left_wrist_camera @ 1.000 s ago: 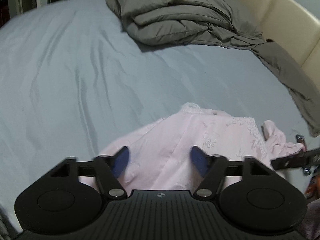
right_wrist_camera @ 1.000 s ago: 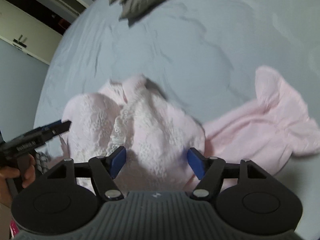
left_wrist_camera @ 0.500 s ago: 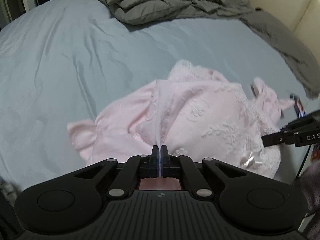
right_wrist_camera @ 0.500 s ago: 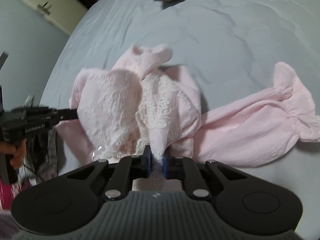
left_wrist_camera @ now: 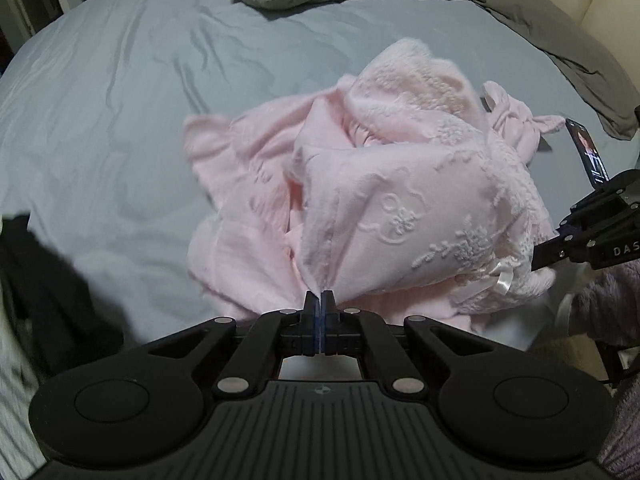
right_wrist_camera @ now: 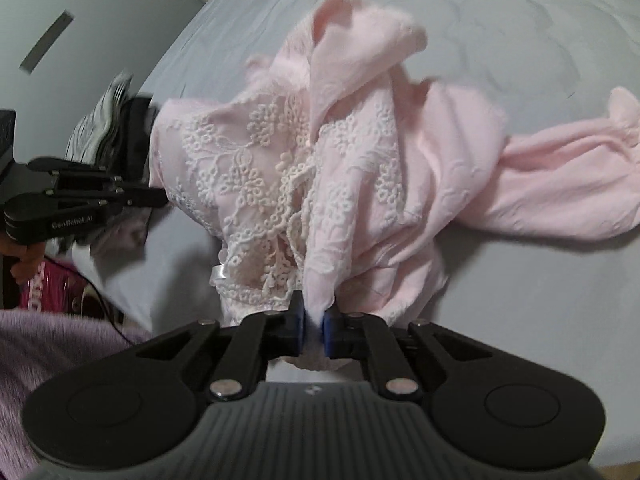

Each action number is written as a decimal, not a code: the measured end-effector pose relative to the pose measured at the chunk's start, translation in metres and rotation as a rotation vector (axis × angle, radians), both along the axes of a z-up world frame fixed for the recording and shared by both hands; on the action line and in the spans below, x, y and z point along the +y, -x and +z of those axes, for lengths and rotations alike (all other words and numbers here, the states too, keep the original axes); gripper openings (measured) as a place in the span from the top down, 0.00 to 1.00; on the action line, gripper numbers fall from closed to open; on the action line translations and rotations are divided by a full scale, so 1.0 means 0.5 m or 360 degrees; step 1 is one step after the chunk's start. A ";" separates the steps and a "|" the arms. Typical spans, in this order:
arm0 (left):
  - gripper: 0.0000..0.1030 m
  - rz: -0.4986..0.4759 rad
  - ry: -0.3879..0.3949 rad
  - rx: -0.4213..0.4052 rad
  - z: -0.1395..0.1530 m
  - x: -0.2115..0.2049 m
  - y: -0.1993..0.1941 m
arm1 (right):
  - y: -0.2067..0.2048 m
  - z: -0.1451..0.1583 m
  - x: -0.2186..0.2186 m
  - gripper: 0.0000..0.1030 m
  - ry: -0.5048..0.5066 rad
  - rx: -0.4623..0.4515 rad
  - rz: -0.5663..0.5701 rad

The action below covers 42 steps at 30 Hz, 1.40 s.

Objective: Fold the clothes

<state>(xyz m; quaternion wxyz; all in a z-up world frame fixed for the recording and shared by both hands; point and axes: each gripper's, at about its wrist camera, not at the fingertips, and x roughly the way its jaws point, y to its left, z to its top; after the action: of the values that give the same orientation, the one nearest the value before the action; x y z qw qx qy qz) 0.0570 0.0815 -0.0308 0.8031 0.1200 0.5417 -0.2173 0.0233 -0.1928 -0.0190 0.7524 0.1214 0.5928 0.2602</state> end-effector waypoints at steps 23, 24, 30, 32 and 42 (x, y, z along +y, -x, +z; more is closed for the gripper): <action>0.96 0.0012 0.0041 0.0011 0.014 0.065 0.061 | 0.010 0.041 -0.070 0.58 0.0065 -0.0089 -0.0036; 0.94 0.0019 0.0063 -0.0011 0.023 0.069 0.058 | 0.005 0.049 -0.079 0.57 0.0059 -0.0107 -0.0059; 0.67 0.0130 0.0165 -0.0069 0.034 0.050 -0.005 | -0.033 0.084 -0.105 0.57 0.0008 -0.0187 -0.0188; 0.56 0.0168 0.0198 -0.0087 0.036 0.042 -0.027 | -0.051 0.094 -0.113 0.57 0.0003 -0.0216 -0.0253; 0.56 0.0350 0.0333 -0.0097 0.014 0.000 -0.149 | -0.170 0.038 -0.110 0.57 0.0128 -0.0164 -0.0443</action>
<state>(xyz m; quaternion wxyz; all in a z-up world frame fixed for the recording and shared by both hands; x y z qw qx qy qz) 0.1313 0.0816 -0.0239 0.8462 -0.0180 0.5014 -0.1796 0.1085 -0.2476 0.0002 0.8149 0.1587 0.5408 0.1353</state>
